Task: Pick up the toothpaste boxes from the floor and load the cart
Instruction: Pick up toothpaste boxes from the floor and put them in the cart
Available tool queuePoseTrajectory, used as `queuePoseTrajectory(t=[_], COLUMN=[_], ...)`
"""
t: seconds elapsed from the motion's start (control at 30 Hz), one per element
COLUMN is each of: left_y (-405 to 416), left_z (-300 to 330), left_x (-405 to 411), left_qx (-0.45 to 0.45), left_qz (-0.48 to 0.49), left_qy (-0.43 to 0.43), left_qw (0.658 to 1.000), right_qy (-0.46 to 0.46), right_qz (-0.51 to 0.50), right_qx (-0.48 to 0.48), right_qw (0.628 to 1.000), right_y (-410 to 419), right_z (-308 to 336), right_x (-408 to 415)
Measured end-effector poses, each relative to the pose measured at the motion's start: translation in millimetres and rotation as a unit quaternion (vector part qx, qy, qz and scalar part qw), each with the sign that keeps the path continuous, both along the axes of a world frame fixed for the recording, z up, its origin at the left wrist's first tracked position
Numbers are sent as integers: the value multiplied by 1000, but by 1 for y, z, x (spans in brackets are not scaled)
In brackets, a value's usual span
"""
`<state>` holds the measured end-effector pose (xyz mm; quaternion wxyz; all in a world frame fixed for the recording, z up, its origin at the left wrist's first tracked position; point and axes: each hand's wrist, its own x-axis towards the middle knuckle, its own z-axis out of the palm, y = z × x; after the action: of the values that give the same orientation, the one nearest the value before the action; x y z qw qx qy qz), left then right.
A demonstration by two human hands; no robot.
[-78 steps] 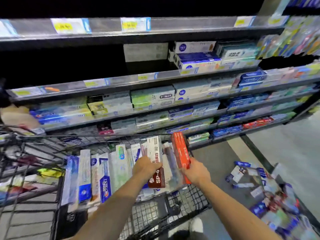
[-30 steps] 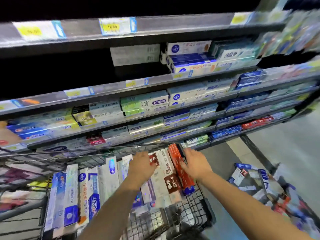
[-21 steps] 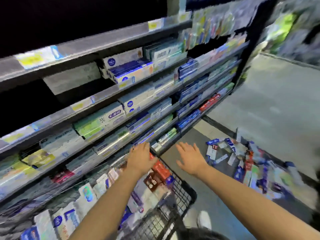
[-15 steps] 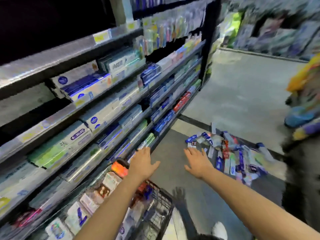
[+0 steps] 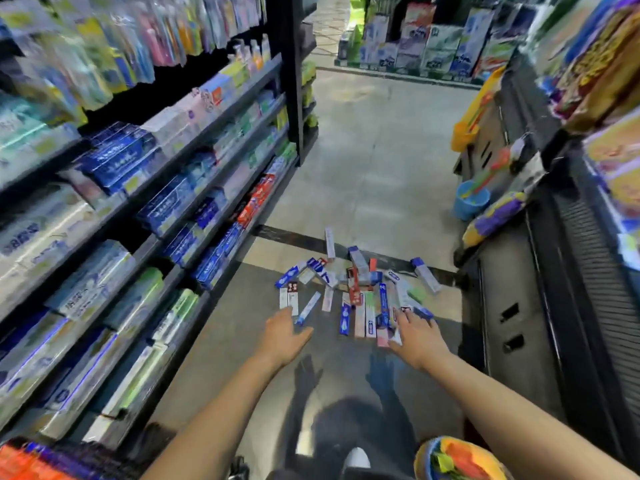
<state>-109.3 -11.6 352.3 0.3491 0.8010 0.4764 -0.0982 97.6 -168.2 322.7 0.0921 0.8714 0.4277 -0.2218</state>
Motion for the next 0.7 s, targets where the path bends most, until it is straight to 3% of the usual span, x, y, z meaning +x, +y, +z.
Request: queuePoseTrajectory(t=[0.2, 0.47, 0.7], left_y=[9, 84, 148], left_z=[-22, -95, -139], left_x=[76, 183, 287], left_qx=[-60, -68, -83], left_qz=[-2, -57, -170], left_qy=[34, 82, 121], left_qw=[998, 993, 974], right_qy=[31, 83, 109], right_qz=[-90, -134, -149], right_qx=[-26, -6, -60], right_qw=[995, 987, 981], right_y=[-9, 53, 105], right_z=[-28, -70, -141], right_x=[75, 147, 228])
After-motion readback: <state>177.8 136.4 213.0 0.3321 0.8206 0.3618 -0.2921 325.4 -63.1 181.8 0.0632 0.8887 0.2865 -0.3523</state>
